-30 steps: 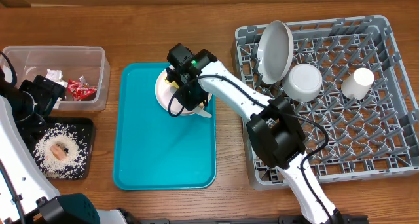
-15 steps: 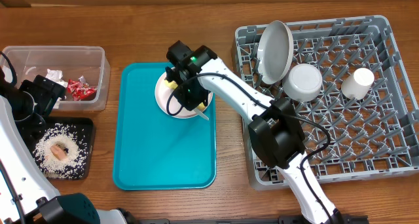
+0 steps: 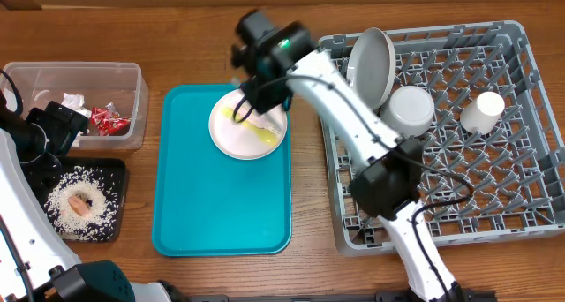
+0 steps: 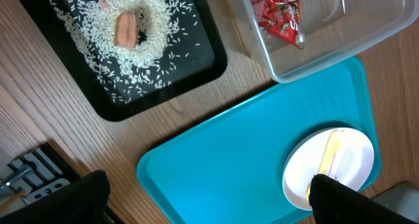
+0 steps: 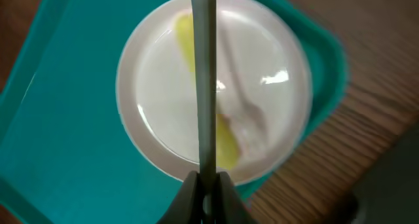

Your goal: Sort waste into correct bins and load items into the dishwasher rack

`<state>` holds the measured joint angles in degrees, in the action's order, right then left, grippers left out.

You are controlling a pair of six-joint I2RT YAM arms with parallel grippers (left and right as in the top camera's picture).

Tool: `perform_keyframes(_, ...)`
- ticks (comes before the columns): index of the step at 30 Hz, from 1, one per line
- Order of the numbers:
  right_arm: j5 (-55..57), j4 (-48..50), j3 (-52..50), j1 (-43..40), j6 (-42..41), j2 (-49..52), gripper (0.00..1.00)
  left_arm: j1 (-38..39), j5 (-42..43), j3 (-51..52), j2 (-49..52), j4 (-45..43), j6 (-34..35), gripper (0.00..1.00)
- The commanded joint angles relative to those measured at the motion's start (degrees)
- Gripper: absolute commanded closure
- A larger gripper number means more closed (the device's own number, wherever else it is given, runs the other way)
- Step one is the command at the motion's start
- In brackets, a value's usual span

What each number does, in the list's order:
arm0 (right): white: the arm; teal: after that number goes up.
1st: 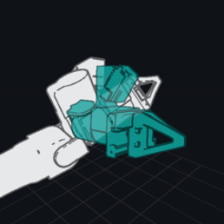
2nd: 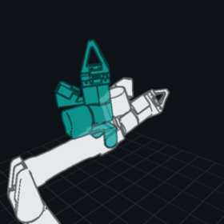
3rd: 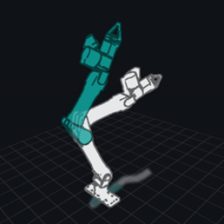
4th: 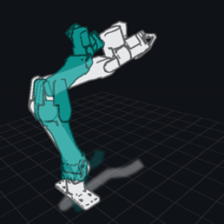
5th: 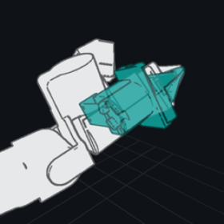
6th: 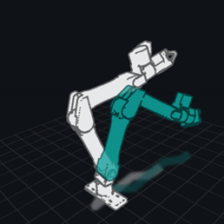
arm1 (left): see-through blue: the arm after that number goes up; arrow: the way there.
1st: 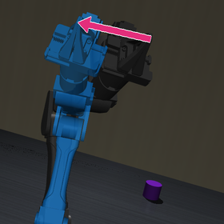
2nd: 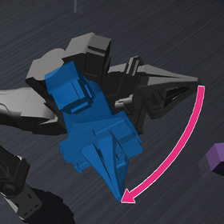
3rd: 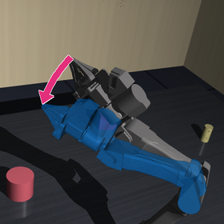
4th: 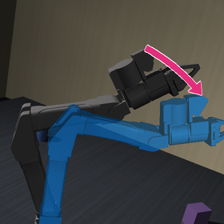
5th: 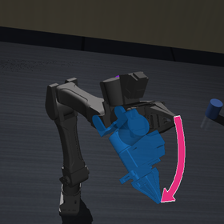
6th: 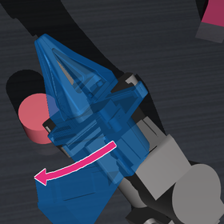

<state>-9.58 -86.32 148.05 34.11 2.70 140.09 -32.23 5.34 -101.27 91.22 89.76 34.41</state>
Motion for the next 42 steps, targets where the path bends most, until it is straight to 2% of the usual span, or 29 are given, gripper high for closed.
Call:
perform_keyframes(1,2.82,-1.68,4.13,-5.99,-3.96,-1.99,0.96,0.37,0.04,0.52,-0.20,-0.07,0.50,0.00)
perform_keyframes(11,6.64,-5.68,5.35,-16.92,-4.94,-1.97,0.96,0.37,0.04,0.52,-0.20,-0.07,0.48,0.00)
perform_keyframes(25,9.94,-3.93,-0.37,-17.66,-7.69,-1.70,0.94,0.37,0.02,0.52,-0.20,-0.07,0.48,0.00)
perform_keyframes(27,9.88,-3.74,-1.40,-17.68,-7.72,-1.70,0.88,0.37,0.04,0.52,-0.20,-0.07,0.48,0.00)
perform_keyframes(31,7.48,-3.67,-2.29,-17.55,-7.69,-1.70,0.46,0.37,0.04,0.52,-0.20,-0.07,0.48,0.00)
perform_keyframes(32,6.78,-3.58,-2.29,-17.40,-7.69,-1.70,0.40,0.37,0.02,0.52,-0.20,-0.07,0.48,0.00)
perform_keyframes(42,6.29,-6.45,0.48,-13.38,-7.65,-2.16,0.37,0.37,0.04,0.52,-0.20,-0.07,0.48,0.00)
